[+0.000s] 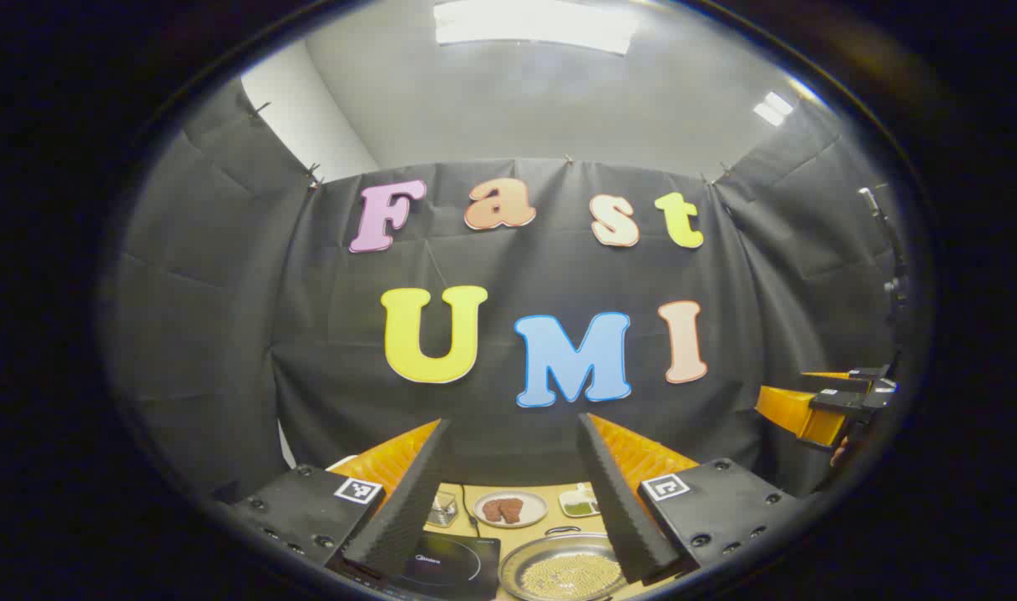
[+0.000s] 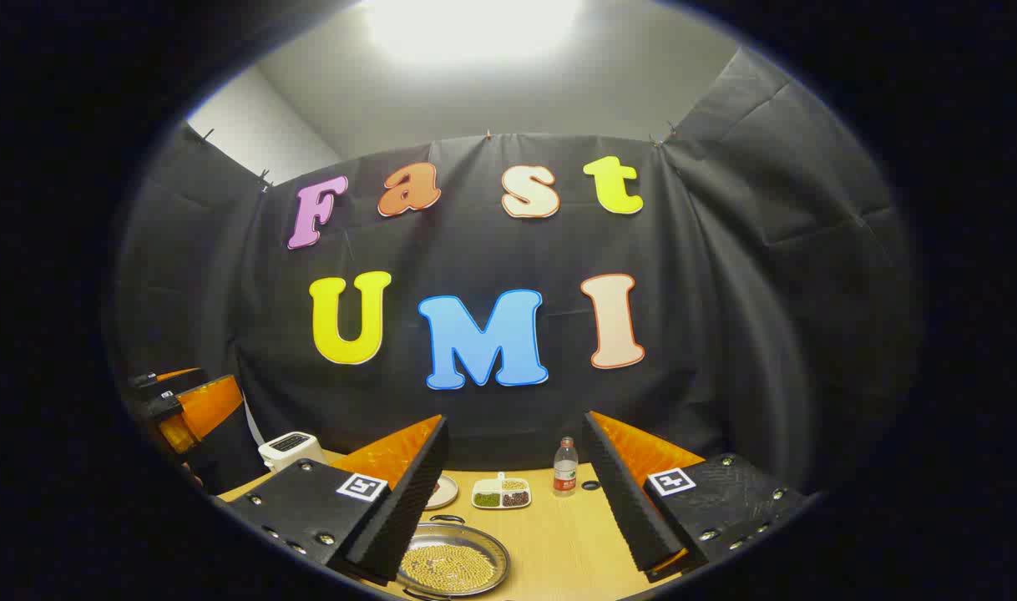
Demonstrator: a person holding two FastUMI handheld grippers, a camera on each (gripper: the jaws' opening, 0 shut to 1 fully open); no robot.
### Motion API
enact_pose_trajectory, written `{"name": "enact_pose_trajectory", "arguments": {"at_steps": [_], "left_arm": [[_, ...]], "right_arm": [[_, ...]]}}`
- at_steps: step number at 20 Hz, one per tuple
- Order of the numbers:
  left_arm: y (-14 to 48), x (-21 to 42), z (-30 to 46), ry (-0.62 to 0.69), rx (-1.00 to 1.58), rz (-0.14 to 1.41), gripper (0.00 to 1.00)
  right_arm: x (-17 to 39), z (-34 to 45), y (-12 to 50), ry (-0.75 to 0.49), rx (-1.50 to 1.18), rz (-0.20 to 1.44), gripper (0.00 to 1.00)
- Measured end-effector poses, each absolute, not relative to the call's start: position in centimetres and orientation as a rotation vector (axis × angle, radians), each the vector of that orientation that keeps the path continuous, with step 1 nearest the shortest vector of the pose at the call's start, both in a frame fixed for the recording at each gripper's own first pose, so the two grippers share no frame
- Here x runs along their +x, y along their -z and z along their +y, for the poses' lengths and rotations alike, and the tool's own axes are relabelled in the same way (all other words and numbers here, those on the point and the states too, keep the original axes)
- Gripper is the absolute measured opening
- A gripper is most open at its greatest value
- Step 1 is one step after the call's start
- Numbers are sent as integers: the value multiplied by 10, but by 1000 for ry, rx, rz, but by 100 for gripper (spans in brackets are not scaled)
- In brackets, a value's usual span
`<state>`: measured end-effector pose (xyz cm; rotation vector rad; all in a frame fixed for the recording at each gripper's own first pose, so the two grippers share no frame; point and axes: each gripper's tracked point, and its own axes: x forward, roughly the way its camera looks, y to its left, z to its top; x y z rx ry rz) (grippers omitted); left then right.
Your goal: First push the handle of the pot to place it horizontally, then grasp the pot with both hands and set it on the induction cooktop.
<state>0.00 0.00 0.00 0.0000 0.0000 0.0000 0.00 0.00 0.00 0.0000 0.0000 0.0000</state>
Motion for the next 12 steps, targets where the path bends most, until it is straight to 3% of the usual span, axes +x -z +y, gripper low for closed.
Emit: {"name": "enact_pose_trajectory", "arguments": {"at_steps": [1,2,10,12], "left_arm": [[1,2,1,10,-2,5,94],[1,5,3,20,-8,7,100],[0,17,28,18,-20,-1,99],[1,20,24,30,-35,-1,95]], "right_arm": [[0,1,1,8,4,3,98],[0,3,1,16,3,7,98],[3,17,-3,38,-17,-14,98],[3,15,-4,45,-19,-16,98]]}}
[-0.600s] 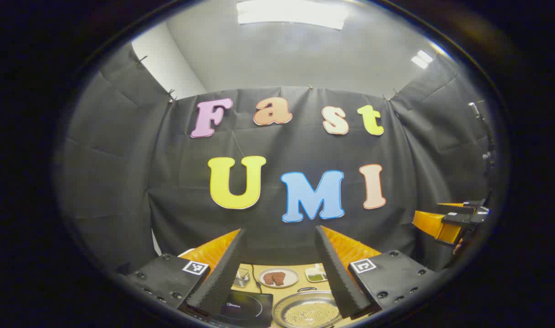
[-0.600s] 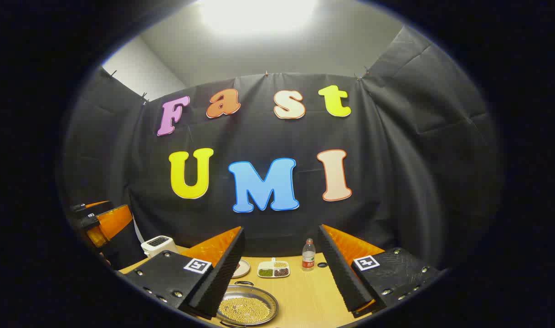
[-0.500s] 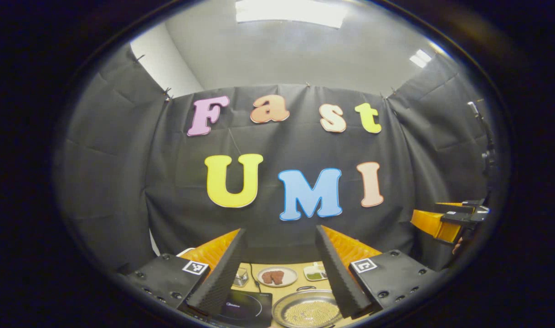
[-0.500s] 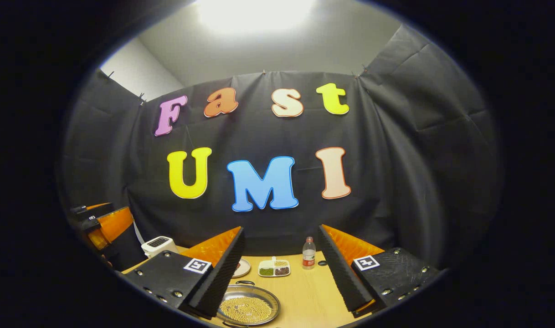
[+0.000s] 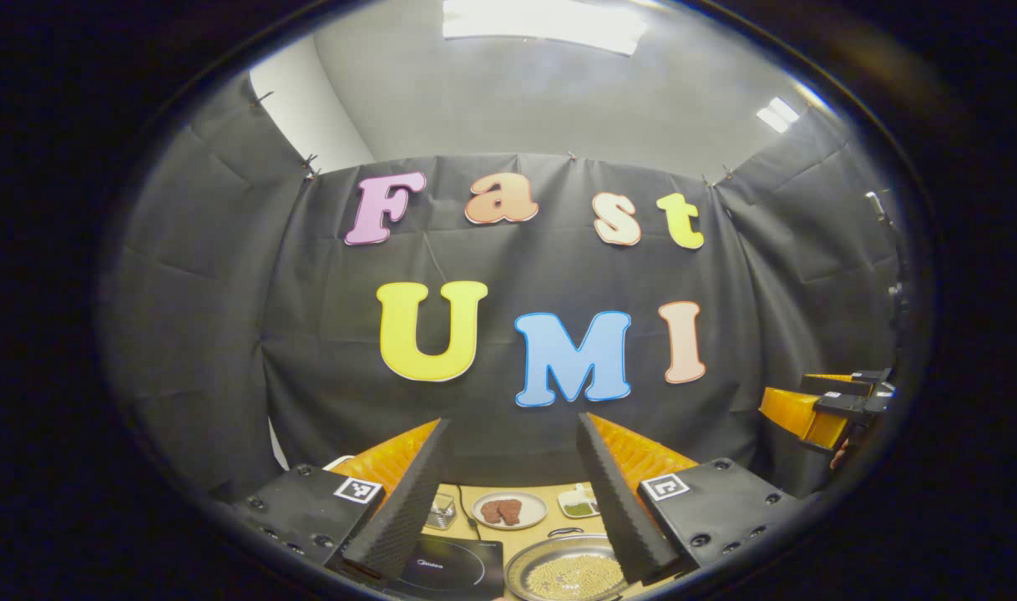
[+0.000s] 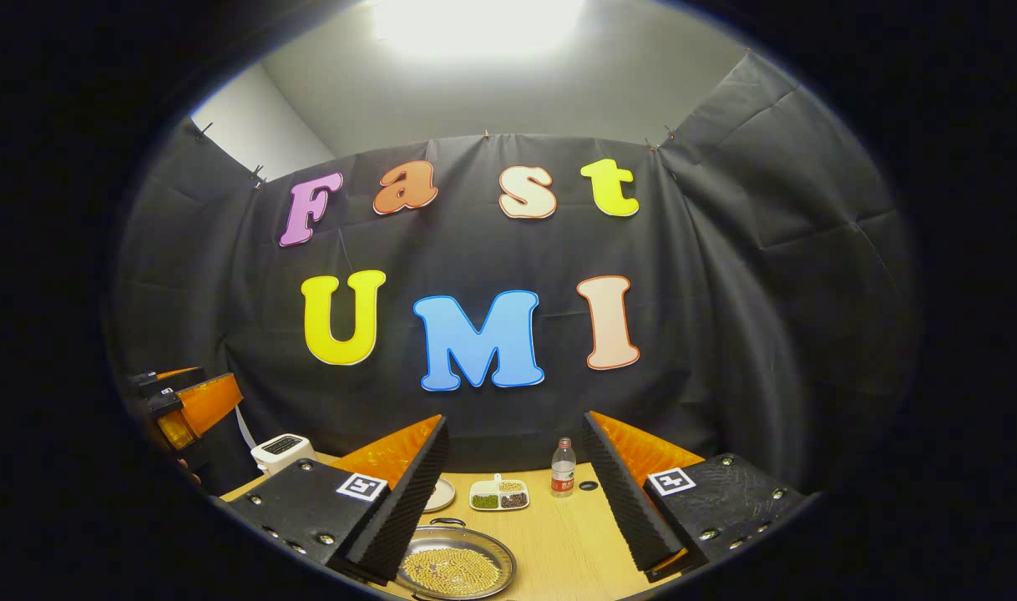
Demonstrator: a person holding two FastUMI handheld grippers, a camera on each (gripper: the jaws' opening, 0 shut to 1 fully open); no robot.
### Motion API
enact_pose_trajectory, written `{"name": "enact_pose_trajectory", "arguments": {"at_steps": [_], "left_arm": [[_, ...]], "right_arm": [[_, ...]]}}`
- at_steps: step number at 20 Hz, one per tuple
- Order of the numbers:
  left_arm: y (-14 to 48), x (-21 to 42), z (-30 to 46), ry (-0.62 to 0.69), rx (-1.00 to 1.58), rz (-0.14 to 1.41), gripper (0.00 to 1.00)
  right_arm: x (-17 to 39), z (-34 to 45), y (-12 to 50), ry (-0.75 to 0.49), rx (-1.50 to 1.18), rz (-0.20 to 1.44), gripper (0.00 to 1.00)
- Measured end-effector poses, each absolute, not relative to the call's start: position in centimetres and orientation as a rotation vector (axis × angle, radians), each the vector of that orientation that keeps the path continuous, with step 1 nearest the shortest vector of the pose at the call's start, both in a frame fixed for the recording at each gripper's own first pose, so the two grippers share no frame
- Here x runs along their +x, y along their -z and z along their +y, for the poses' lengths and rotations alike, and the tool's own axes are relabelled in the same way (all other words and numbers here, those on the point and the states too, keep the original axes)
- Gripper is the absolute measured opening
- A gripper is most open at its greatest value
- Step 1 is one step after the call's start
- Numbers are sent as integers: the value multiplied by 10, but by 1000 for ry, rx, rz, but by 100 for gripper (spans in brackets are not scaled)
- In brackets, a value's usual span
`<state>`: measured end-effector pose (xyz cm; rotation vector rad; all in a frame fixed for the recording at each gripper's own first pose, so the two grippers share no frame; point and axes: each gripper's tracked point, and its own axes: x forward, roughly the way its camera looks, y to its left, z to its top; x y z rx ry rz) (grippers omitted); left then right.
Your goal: First push the handle of the pot to place it horizontally, then grasp the pot with both hands and set it on the induction cooktop.
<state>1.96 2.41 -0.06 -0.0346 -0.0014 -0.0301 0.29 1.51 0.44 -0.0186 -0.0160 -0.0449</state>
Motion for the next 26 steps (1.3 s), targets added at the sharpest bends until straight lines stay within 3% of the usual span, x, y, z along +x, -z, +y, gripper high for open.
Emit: {"name": "enact_pose_trajectory", "arguments": {"at_steps": [9,17,21,22,24,26], "left_arm": [[1,18,26,57,-6,-8,99],[21,21,39,61,-16,34,99],[33,24,46,62,-19,53,96],[39,23,48,61,-17,59,95],[50,22,53,55,-8,76,97],[60,24,59,46,-5,96,97]], "right_arm": [[5,24,14,45,-5,23,98],[0,41,82,-2,29,259,98],[-3,55,126,-36,58,416,88],[-5,59,137,-48,65,452,77],[-8,66,158,-60,64,524,75],[-11,75,177,-73,56,593,43]]}}
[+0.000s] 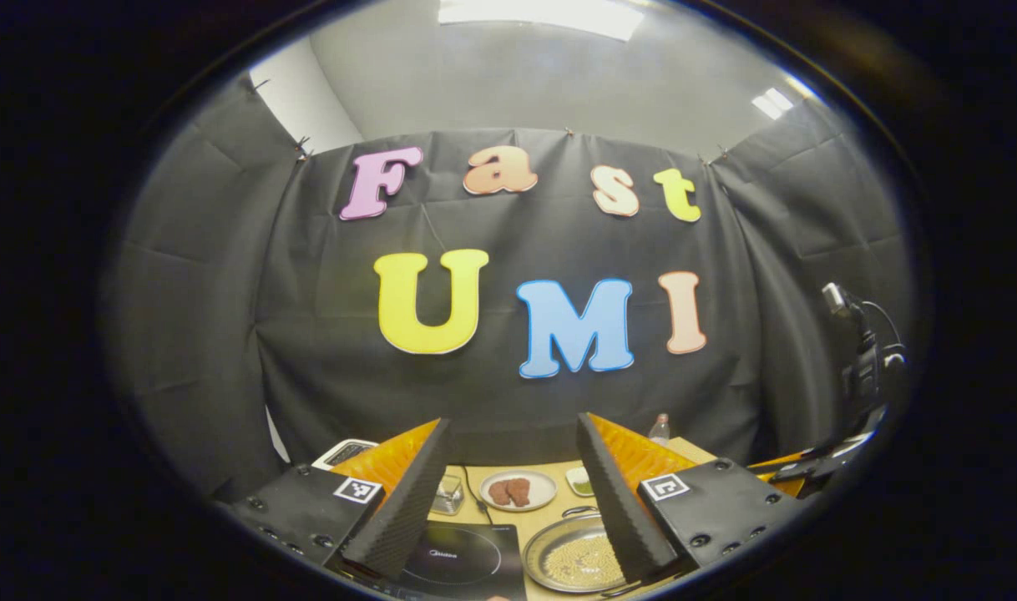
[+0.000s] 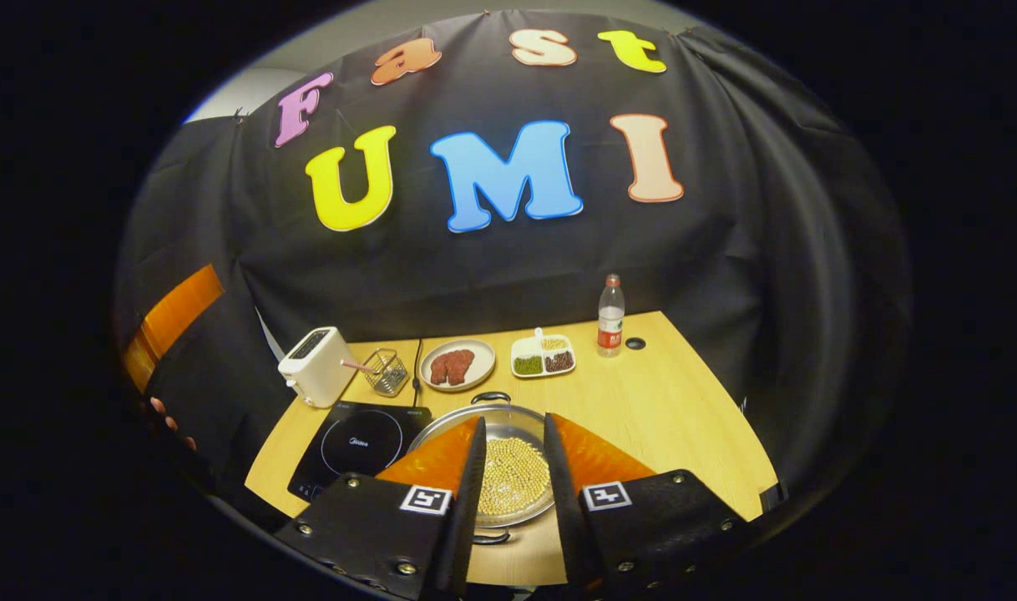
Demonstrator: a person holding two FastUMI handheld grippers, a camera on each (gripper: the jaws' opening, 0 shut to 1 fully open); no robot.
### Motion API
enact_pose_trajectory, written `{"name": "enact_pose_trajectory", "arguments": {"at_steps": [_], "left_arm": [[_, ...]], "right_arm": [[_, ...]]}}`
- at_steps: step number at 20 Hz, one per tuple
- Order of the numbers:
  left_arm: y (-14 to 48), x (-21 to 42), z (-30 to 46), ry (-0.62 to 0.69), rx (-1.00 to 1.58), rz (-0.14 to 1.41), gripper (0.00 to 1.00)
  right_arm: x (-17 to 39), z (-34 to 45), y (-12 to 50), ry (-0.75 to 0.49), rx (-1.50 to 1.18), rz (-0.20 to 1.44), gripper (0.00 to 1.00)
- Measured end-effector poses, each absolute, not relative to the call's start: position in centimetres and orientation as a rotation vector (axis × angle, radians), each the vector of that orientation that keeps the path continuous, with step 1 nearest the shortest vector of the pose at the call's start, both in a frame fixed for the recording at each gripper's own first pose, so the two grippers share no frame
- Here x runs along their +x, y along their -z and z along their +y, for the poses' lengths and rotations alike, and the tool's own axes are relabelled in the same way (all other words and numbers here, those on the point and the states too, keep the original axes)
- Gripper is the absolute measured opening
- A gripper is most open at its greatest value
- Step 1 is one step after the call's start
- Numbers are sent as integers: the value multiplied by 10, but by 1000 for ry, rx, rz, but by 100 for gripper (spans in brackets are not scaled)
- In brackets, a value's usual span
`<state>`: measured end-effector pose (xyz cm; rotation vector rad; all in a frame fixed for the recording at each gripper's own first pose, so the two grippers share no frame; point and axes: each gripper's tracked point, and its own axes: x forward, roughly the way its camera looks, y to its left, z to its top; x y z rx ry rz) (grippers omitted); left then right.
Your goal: First push the handle of the pot to place it horizontally, then grasp the pot with both hands and set it on the induction cooktop.
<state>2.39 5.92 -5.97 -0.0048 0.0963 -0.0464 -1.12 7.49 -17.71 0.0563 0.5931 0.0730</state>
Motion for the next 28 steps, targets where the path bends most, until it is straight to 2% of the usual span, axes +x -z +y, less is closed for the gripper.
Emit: {"name": "enact_pose_trajectory", "arguments": {"at_steps": [3,5,6,10,11,12,14,17,19,21,24,28], "left_arm": [[69,22,70,31,-10,116,95],[74,19,80,12,-5,125,95],[76,18,87,1,-4,129,97],[85,12,110,-44,-8,146,95],[85,11,117,-55,-10,152,95],[88,8,121,-64,-11,157,95],[90,4,130,-80,-12,160,99],[91,3,138,-96,-10,167,99],[92,1,144,-108,-2,165,95],[94,0,148,-117,14,169,99],[94,-2,148,-109,31,171,95],[87,-6,140,-97,30,151,99]], "right_arm": [[-19,86,208,-91,55,713,47],[-19,92,228,-93,76,787,4],[-23,97,245,-113,88,822,7],[-35,122,283,-204,115,940,7],[-42,130,286,-220,118,976,0],[-47,140,293,-251,130,1000,6],[-52,152,311,-279,119,1045,4],[-67,166,338,-309,127,1152,4],[-70,171,348,-320,116,1185,4],[-75,174,360,-328,78,1212,4],[-81,181,377,-317,78,1260,4],[-83,187,399,-312,78,1300,4]]}}
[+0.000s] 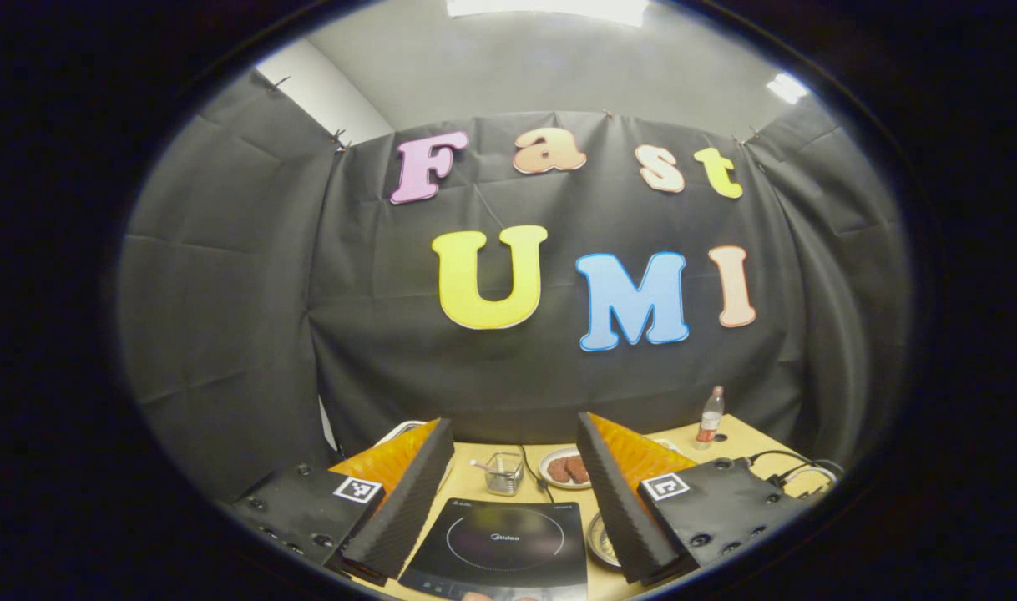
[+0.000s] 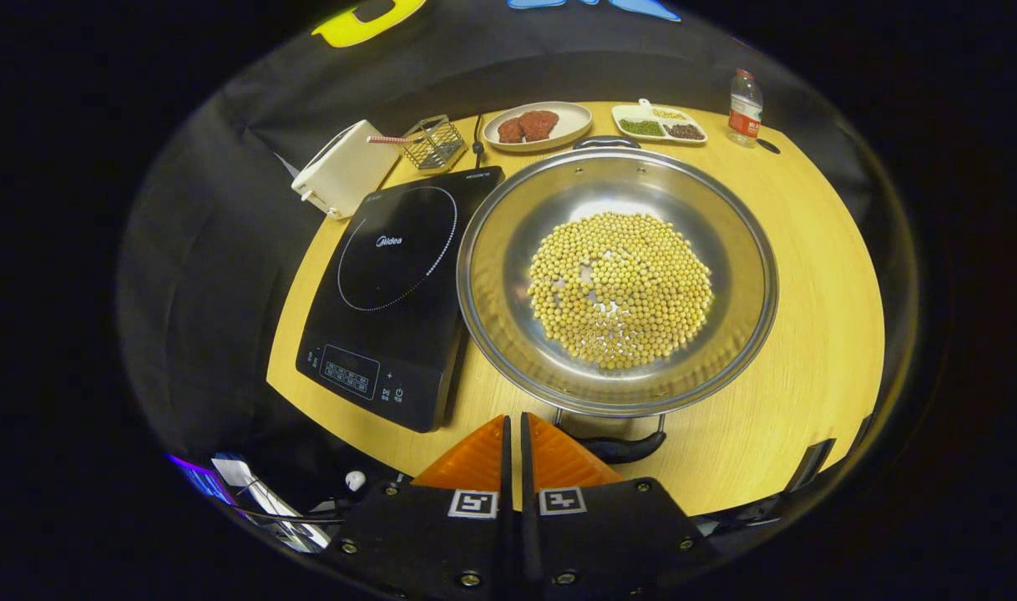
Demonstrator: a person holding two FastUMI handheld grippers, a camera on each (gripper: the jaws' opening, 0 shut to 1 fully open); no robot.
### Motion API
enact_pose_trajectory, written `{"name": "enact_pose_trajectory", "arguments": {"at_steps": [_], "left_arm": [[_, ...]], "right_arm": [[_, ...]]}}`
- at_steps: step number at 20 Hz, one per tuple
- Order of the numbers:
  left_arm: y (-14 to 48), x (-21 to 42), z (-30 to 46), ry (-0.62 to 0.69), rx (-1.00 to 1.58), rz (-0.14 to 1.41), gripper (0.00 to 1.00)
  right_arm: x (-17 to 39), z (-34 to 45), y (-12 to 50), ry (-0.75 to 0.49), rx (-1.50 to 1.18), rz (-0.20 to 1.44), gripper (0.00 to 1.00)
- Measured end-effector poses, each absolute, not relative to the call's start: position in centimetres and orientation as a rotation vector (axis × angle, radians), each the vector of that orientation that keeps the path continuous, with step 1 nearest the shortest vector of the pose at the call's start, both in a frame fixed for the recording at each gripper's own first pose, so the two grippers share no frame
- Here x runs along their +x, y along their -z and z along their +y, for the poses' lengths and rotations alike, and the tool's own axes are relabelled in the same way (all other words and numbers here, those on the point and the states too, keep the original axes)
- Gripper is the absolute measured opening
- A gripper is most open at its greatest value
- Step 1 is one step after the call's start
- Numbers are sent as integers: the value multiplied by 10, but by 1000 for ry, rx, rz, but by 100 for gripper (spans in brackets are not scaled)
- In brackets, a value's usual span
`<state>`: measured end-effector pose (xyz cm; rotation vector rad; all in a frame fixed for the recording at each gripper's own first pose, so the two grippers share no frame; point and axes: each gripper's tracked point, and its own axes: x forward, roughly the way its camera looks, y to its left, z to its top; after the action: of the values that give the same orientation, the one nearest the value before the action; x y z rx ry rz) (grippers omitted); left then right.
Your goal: First push the handle of the pot to place it horizontally, then grasp the pot with both hands and set it on the induction cooktop.
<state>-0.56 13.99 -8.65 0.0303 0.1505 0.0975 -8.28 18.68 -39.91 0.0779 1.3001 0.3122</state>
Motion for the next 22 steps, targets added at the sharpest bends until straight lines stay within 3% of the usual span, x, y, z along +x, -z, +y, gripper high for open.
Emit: {"name": "enact_pose_trajectory", "arguments": {"at_steps": [2,5,6,12,22], "left_arm": [[86,-6,143,-101,35,154,95],[87,-10,147,-115,36,164,95],[89,-12,149,-123,37,168,99],[94,-15,154,-145,24,187,95],[97,-8,136,-117,12,196,99]], "right_arm": [[-85,189,410,-312,67,1328,4],[-82,190,421,-300,62,1335,4],[-81,190,425,-295,69,1336,4],[-80,189,431,-285,152,1346,4],[-82,169,432,-251,177,1343,0]]}}
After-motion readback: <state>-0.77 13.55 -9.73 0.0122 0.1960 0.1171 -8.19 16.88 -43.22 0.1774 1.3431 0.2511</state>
